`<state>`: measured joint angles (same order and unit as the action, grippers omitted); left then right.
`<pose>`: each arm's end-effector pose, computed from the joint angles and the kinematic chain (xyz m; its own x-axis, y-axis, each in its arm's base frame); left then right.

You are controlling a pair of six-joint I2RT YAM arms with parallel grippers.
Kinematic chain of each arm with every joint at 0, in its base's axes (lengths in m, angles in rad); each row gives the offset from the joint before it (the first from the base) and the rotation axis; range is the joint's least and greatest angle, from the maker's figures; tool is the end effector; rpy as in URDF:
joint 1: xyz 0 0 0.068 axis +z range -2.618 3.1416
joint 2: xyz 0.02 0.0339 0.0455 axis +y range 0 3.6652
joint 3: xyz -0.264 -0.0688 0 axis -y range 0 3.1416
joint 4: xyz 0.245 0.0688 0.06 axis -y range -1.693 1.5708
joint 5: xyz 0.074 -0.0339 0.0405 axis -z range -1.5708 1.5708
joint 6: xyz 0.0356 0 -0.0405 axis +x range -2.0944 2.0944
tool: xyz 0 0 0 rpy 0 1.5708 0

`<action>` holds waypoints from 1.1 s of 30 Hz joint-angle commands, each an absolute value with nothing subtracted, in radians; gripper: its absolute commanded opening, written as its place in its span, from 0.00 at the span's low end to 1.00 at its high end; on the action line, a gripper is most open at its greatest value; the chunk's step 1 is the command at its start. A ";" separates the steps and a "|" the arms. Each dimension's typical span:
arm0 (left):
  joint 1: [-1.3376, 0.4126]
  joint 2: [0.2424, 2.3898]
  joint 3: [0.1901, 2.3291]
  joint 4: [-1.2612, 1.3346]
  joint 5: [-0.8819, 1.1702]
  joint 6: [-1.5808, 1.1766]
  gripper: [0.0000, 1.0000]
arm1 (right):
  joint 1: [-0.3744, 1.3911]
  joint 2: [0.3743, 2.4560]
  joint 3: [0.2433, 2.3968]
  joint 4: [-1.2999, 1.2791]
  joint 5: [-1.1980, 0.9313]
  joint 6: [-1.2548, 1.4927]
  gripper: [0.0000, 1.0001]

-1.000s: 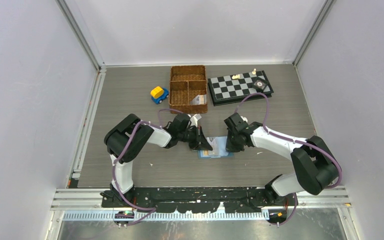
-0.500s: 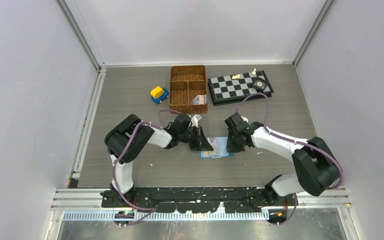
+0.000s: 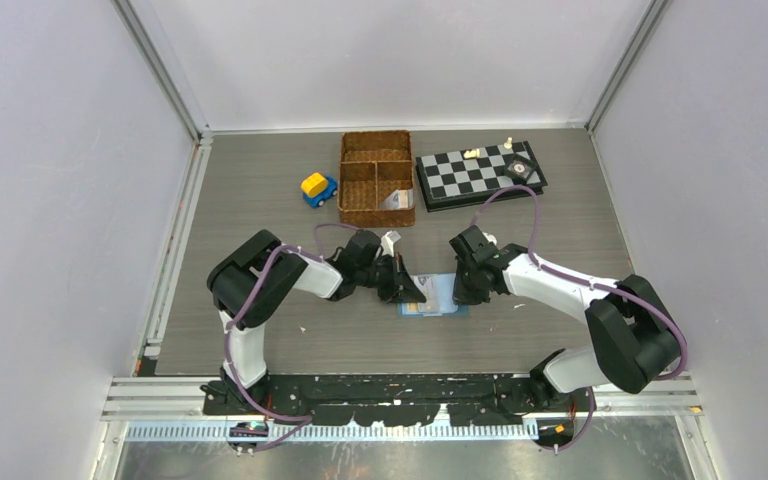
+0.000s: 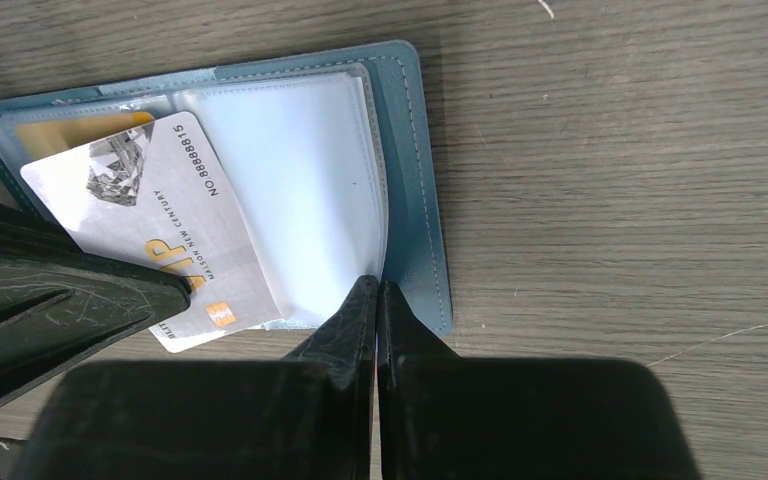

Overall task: Put the credit cards into the card holder
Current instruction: Insert the credit card into the card holder.

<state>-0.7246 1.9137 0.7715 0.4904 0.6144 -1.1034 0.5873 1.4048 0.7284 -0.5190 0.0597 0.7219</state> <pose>0.2463 -0.2454 0.1017 -0.9945 -0.0938 -0.0460 -0.0069 0.4978 -0.8673 0.2053 0.1341 0.1654 -0.9348 0.1702 -0.3119 0.1103 0.9734 0.2006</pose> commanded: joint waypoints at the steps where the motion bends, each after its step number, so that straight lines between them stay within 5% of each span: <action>1: -0.727 1.911 0.744 0.428 0.556 -1.092 0.00 | 0.590 1.370 0.751 -0.546 0.095 0.735 0.02; 33: -0.744 2.021 0.797 0.492 0.606 -1.147 0.00 | 0.590 1.356 0.751 -0.552 0.090 0.736 0.02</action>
<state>-0.7330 1.9659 0.7937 0.5354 0.6567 -1.1545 0.5873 1.3914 0.7284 -0.5407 0.0635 0.7322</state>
